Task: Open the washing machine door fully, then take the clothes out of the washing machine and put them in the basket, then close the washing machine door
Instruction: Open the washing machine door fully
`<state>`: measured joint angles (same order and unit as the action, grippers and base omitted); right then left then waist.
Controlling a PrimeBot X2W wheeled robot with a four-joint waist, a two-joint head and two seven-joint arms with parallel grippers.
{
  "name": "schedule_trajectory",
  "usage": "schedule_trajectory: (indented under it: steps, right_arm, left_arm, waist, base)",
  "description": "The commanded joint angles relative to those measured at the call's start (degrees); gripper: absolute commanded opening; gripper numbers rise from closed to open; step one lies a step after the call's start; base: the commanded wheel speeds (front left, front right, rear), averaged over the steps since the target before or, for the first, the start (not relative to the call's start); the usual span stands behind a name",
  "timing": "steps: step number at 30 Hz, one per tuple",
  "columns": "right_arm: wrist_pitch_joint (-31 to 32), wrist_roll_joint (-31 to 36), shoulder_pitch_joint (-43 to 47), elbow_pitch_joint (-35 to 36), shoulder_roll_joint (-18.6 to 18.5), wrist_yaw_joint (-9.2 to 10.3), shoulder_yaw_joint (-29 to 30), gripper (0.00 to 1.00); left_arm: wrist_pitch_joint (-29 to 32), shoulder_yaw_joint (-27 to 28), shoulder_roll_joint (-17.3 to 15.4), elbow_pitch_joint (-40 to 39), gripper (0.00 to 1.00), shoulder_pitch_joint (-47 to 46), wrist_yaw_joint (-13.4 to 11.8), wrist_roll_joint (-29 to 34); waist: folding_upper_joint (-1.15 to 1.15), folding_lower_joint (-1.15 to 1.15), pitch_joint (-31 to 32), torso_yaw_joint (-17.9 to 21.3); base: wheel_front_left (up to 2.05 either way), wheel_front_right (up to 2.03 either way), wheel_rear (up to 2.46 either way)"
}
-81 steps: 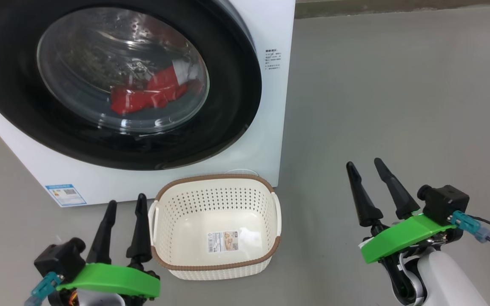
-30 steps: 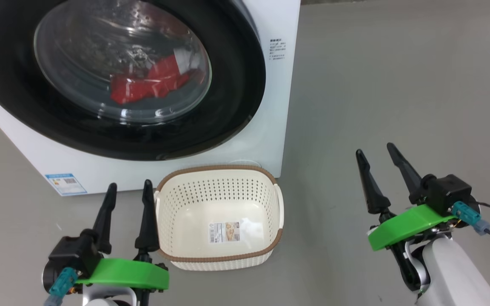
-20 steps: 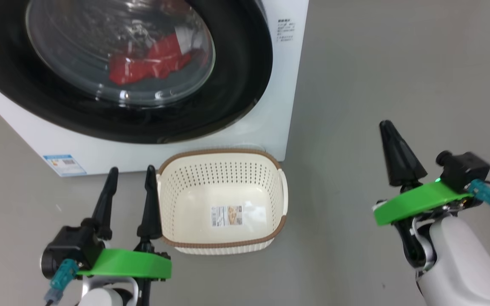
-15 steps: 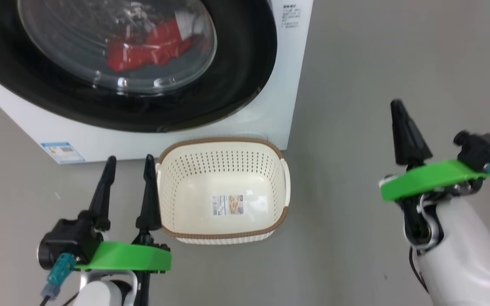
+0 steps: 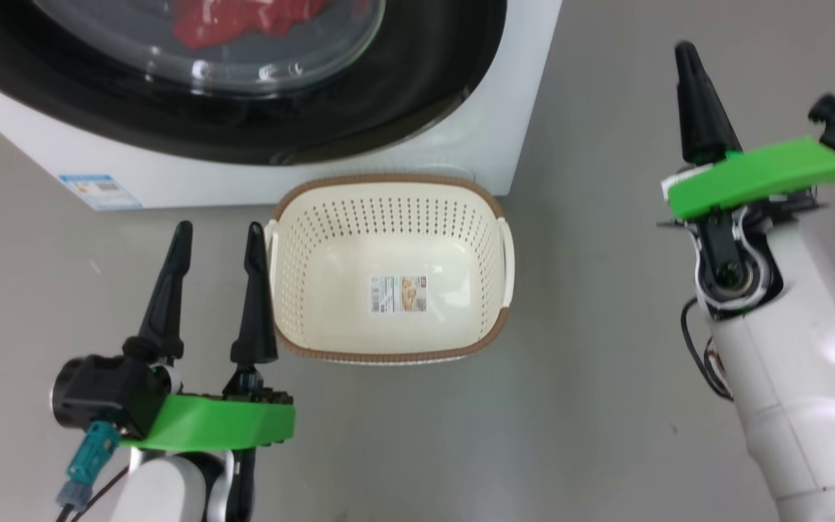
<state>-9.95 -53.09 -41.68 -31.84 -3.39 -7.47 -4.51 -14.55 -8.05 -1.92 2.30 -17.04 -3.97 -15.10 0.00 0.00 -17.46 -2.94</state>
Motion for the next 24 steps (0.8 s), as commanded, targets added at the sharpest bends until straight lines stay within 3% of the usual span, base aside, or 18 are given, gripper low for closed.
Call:
schedule_trajectory:
  steps: [1, 13, 24]
  right_arm:
    - [2.1, -2.6, -2.3, 1.3, 0.5, -0.02, -1.4, 0.0]
    - [14.2, -18.5, -11.8, 0.7, -0.6, -0.02, -0.7, 0.0]
    - [27.6, -28.0, -21.1, -2.5, -1.5, -0.02, 0.3, 0.0]
  left_arm:
    - [-0.4, 1.5, -1.0, -1.9, 1.0, -1.6, 0.3, 0.3]
    - [-0.4, 1.0, -1.0, -3.1, 1.0, -3.5, 0.3, 0.7]
    - [-0.4, -0.3, -1.0, -4.3, 1.0, -4.9, 0.0, -0.2]
  waist:
    - [0.0, 0.0, -2.4, -0.8]
    - [0.0, 0.0, -8.0, -2.0]
    - [0.0, 0.0, -12.6, -3.7]
  base:
    - [0.0, 0.0, 0.0]
    - [0.0, 0.0, 0.0]
    - [0.0, 0.0, 0.0]
